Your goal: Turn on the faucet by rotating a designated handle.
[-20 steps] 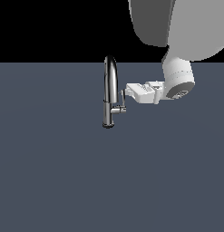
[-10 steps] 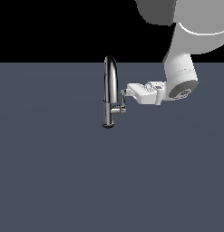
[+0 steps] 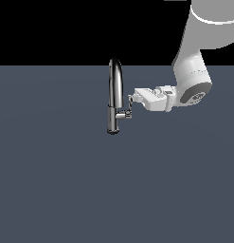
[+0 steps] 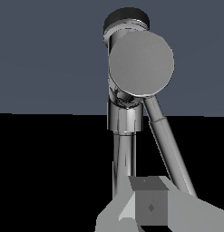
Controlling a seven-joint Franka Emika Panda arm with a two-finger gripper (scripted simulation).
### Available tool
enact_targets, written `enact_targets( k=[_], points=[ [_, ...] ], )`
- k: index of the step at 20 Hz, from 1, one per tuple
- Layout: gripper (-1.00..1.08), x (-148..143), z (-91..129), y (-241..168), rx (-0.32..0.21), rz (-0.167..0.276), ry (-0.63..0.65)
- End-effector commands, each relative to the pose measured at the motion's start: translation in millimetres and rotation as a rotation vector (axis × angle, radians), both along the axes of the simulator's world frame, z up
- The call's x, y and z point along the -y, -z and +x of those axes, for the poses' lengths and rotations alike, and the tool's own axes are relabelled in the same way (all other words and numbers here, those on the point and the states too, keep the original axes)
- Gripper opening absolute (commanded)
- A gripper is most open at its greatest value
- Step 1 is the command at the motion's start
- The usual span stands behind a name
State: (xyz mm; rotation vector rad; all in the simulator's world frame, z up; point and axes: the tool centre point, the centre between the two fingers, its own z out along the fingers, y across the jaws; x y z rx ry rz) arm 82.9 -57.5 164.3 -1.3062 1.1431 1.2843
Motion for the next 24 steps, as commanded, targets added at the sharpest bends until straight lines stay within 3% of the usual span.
enact_targets(
  k=[1,7,24],
  points=[
    [-1.0,-2,-6,-3,0.0,0.005,-0.009],
    [-1.0,3,-12,-3,0.002,-0.001,0.002],
    [-1.0,5,-62,33,0.0,0.005,-0.008]
  ],
)
